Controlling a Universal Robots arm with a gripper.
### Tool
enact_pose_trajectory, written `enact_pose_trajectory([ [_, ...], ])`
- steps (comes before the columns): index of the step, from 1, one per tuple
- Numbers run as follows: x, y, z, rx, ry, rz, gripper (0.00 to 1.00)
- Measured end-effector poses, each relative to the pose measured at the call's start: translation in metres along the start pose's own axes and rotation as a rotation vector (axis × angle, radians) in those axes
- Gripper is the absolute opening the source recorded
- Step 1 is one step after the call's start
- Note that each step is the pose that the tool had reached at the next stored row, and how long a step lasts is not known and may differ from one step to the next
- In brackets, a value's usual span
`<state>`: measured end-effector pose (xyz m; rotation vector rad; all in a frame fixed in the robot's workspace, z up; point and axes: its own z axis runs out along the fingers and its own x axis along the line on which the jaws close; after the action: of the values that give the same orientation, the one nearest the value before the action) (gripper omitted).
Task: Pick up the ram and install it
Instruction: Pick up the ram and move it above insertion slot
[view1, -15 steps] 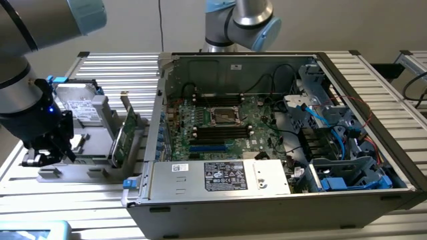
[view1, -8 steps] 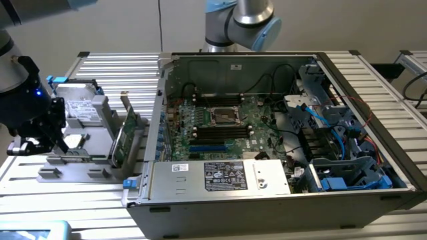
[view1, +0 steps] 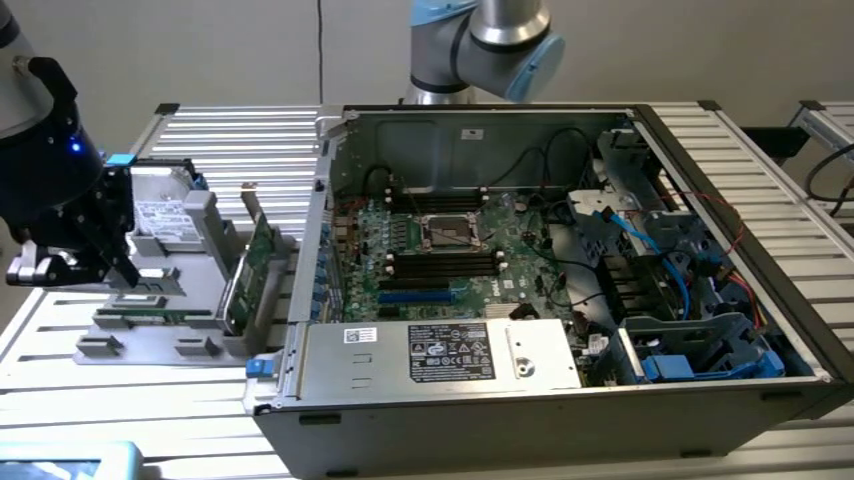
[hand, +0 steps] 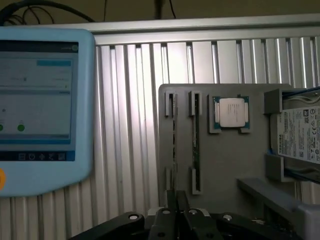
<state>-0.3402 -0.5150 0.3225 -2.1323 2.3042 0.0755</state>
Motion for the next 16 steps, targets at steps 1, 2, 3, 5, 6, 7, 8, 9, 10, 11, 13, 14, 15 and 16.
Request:
enact_pose_trajectory([
  [1,0.0,-0.003,-0.0048,-0.0001,0.0,0.0,0.12],
  [2,0.001,-0.0061,-0.0094,0.0,0.0,0.0,0.12],
  [3,0.002,-0.0093,-0.0141,0.0,0.0,0.0,0.12],
  [5,0.003,-0.0162,-0.0234,0.0,-0.0001,0.0,0.12],
  [6,0.005,-0.0199,-0.0282,-0.0001,-0.0002,0.0,0.12],
  [7,0.005,-0.0232,-0.0326,-0.0002,-0.0004,0.0,0.12],
  [8,0.006,-0.0268,-0.0373,-0.0002,-0.0006,0.0,0.12],
  [9,0.007,-0.0308,-0.0424,-0.0003,-0.0007,0.0,0.12],
  [10,0.008,-0.0346,-0.0472,-0.0003,-0.0011,0.0,0.12],
  [11,0.009,-0.038,-0.0515,-0.0003,-0.0014,0.0,0.12],
  [13,0.01,-0.0454,-0.061,-0.0004,-0.002,0.0,0.12],
  [14,0.01,-0.0493,-0.0659,-0.0005,-0.0023,0.0,0.12],
  [15,0.011,-0.0534,-0.0707,-0.0007,-0.0022,0.0,0.12],
  [16,0.011,-0.0573,-0.0751,-0.0009,-0.0023,0.0,0.12],
])
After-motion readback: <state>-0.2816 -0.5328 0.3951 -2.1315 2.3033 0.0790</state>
